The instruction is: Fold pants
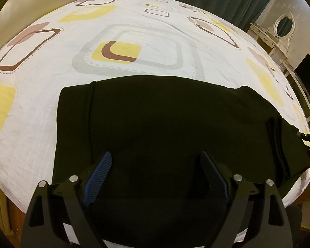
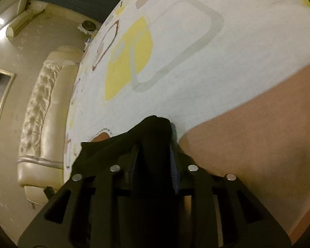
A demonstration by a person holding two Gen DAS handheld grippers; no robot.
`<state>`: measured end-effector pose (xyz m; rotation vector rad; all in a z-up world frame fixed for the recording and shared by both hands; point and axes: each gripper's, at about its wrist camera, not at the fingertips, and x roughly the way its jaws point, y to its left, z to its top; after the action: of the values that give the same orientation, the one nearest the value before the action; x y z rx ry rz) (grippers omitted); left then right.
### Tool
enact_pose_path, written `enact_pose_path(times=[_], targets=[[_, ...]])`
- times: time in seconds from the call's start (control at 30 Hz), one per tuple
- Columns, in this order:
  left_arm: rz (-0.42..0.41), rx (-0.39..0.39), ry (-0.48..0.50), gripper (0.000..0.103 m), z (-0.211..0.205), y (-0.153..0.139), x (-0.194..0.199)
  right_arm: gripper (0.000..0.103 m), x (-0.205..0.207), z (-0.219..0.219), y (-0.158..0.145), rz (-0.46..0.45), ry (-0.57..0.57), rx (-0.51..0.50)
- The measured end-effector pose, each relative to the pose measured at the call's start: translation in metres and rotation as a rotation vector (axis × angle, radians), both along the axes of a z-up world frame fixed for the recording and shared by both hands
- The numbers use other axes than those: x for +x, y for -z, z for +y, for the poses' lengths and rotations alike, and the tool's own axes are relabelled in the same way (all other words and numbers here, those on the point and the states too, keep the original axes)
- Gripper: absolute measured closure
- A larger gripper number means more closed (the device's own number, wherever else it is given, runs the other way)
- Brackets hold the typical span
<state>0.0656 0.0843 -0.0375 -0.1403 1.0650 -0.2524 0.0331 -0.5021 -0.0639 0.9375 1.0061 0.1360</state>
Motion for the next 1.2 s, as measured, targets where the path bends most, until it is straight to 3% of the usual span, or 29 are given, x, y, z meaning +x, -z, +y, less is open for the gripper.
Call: enact_pose_path(times=[0.1, 0.3, 0.47, 0.67, 0.73, 0.87, 1.0, 1.1, 1.2], targets=[[0.001, -0.007, -0.001, 0.016, 0.001, 0.0, 0.0, 0.062, -0.026, -0.004, -0.002, 0.005, 0.013, 0.063], [0.001, -0.009, -0.001, 0.016, 0.001, 0.0, 0.0, 0.058, -0.074, 0.0, 0.004, 0.023, 0.0, 0.109], [0.001, -0.007, 0.0, 0.016, 0.0, -0.001, 0.0, 0.078, -0.084, 0.01, 0.009, 0.041, -0.009, 0.032], [0.011, -0.043, 0.005, 0.016, 0.004, -0.004, -0.001, 0.074, -0.083, 0.012, -0.007, 0.035, 0.012, -0.016], [0.032, -0.107, 0.023, 0.016, 0.014, -0.011, -0.001, 0.073, -0.086, 0.015, -0.03, 0.011, 0.055, -0.121], [0.041, -0.24, 0.029, 0.016, 0.053, -0.023, -0.004, 0.057, -0.084, 0.039, -0.075, -0.094, 0.085, -0.283], [0.061, -0.355, -0.01, 0.016, 0.1, -0.019, -0.002, 0.056, -0.073, 0.072, -0.087, -0.174, 0.039, -0.292], [0.146, -0.517, -0.03, 0.017, 0.126, 0.002, 0.011, 0.056, -0.059, 0.106, -0.084, -0.202, -0.027, -0.303], [0.168, -0.561, -0.005, 0.019, 0.128, 0.014, 0.022, 0.056, -0.05, 0.136, -0.079, -0.212, -0.102, -0.32]])
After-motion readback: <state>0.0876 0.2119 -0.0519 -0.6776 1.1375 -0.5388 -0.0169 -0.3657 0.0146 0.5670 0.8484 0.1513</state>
